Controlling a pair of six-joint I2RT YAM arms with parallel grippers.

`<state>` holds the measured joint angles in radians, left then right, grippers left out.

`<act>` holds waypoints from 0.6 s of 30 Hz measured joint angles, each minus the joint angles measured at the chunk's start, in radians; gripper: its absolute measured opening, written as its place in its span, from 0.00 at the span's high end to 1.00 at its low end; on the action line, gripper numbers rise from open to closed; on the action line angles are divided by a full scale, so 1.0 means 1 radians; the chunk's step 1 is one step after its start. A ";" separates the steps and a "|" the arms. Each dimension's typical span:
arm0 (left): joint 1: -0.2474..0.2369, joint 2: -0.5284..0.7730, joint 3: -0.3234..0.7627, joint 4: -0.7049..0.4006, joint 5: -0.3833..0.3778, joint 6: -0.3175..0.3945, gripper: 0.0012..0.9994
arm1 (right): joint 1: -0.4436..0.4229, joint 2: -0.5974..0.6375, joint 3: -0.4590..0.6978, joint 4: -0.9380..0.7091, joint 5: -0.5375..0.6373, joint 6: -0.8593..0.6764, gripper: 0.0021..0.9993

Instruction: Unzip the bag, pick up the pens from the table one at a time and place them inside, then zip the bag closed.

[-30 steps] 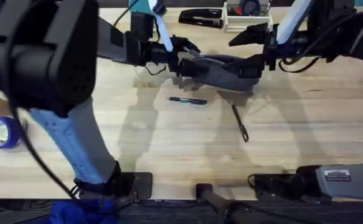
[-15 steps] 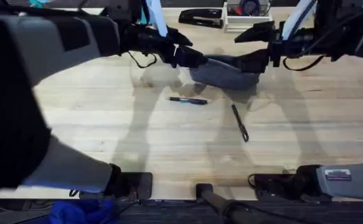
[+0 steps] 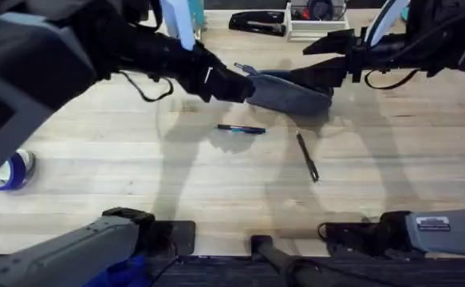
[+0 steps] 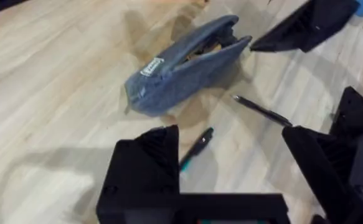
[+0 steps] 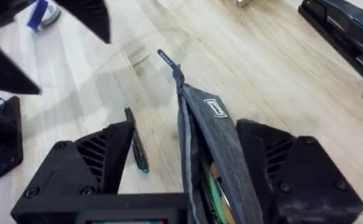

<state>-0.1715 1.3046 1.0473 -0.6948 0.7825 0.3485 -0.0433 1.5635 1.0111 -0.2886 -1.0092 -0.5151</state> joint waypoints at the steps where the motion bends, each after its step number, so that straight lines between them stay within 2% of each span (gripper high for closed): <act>1: 0.000 -0.017 0.000 -0.023 -0.007 0.000 0.00 | 0.000 0.000 0.000 0.000 0.000 0.009 0.00; 6: 0.000 -0.077 0.000 -0.116 -0.043 0.000 0.00 | 0.000 0.000 0.000 -0.021 0.000 0.034 0.00; 11: 0.000 -0.122 0.000 -0.147 -0.073 -0.001 0.00 | 0.001 0.000 0.020 -0.123 0.038 0.044 0.00; 18: 0.000 -0.134 0.000 -0.155 -0.084 -0.001 0.00 | 0.045 0.000 0.197 -0.406 0.185 0.020 0.00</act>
<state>-0.1715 1.1706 1.0473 -0.8497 0.6981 0.3477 0.0013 1.5635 1.2077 -0.6945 -0.8246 -0.4947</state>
